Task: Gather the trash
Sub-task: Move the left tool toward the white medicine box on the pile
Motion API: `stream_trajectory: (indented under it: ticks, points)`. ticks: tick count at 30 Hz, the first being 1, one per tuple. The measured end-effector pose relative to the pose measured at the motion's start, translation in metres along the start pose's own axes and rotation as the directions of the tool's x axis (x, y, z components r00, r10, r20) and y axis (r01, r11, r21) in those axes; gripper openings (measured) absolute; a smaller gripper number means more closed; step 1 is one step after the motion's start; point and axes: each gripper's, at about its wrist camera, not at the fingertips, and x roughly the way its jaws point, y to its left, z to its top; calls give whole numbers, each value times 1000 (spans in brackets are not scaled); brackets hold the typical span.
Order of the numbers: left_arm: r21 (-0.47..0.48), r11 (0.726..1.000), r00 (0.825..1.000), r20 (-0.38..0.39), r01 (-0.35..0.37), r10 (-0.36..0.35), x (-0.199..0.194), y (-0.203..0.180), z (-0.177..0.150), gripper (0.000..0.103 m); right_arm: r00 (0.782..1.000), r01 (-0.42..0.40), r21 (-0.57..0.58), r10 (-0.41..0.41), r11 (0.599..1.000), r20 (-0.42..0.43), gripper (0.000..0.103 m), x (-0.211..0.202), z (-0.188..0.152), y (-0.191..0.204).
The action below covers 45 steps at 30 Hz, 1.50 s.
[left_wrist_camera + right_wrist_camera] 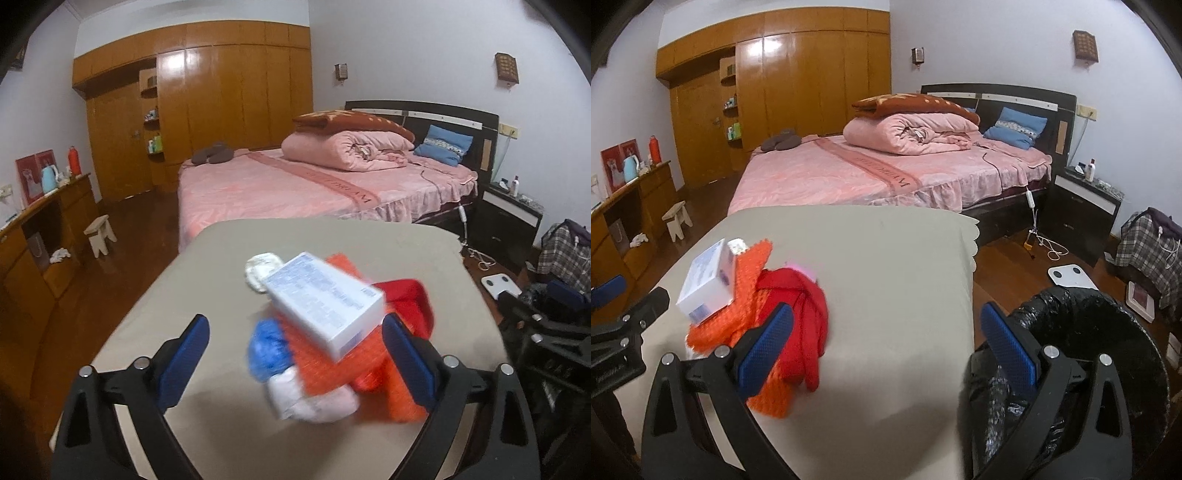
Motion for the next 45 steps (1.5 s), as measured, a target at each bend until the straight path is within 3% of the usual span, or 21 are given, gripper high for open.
stream_trajectory:
  ticks: [6,12,18,24,28,33,39,45]
  points:
    - [-18,1000,1000,-27,1,-1,31,-17,11,96,1000,11,-3,-11,1000,-18,98,12,-1,-2]
    - [-48,998,995,-92,-45,40,61,-10,12,97,999,11,-10,-12,1000,-49,98,23,-5,-1]
    - [-67,998,996,-92,-2,-4,51,16,-2,93,998,1,-23,-2,1000,-58,98,26,-10,4]
    - [-79,997,993,-118,-20,10,45,40,-14,91,998,-9,-34,7,999,-65,98,28,-13,11]
    - [-78,997,993,-117,21,-30,52,41,-12,94,997,-9,-34,6,999,-73,98,31,-14,15]
    - [-48,999,991,-132,13,-19,71,41,-7,97,998,-2,-42,0,999,-68,98,30,-12,15]
    - [-77,997,986,-165,-13,0,80,55,-15,97,997,-2,-40,-1,999,-75,98,34,-13,15]
    - [-113,993,978,-202,28,-51,85,67,-28,97,996,-16,-56,11,998,-84,98,37,-16,22]
